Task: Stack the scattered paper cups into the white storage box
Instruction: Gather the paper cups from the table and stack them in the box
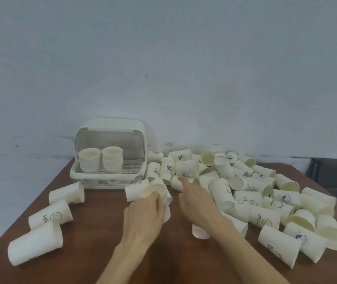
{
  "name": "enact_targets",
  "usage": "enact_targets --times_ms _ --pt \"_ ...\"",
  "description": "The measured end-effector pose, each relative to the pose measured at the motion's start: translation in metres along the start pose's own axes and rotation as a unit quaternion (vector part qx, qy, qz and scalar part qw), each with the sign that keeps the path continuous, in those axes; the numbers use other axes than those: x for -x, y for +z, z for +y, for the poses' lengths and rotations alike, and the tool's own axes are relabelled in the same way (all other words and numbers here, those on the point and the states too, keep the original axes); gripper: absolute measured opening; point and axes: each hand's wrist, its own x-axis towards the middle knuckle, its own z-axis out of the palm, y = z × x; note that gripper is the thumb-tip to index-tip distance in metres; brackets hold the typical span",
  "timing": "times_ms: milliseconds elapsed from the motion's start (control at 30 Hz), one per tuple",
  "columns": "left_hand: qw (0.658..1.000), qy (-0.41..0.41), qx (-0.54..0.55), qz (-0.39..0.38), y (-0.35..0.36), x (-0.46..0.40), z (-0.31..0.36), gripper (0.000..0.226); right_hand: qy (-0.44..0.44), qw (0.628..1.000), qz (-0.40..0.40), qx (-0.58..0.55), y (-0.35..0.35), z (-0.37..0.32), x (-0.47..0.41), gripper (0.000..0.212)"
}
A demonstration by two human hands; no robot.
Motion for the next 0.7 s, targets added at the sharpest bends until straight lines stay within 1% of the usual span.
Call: enact_targets --times_ms 100,267,500,700 --pt "0.999 0.026 -0.016 0.013 0.004 -0.02 0.013 0.024 -0.009 1.0 0.023 -0.001 -0.015 0.016 -0.018 0.046" --pt "0.998 0.059 -0.023 0.029 0.018 -0.051 0.04 0.025 -0.021 0.999 0.032 0.022 -0.038 0.042 -0.045 0.045" --pt "0.995 0.074 -0.037 0.056 0.032 -0.082 0.083 0.024 -0.009 0.999 0.008 0.033 -0.059 0.083 -0.065 0.053" --pt "0.992 0.086 -0.043 0.086 0.045 -0.099 0.116 0.025 0.004 0.998 0.001 0.068 -0.07 0.135 -0.072 0.037"
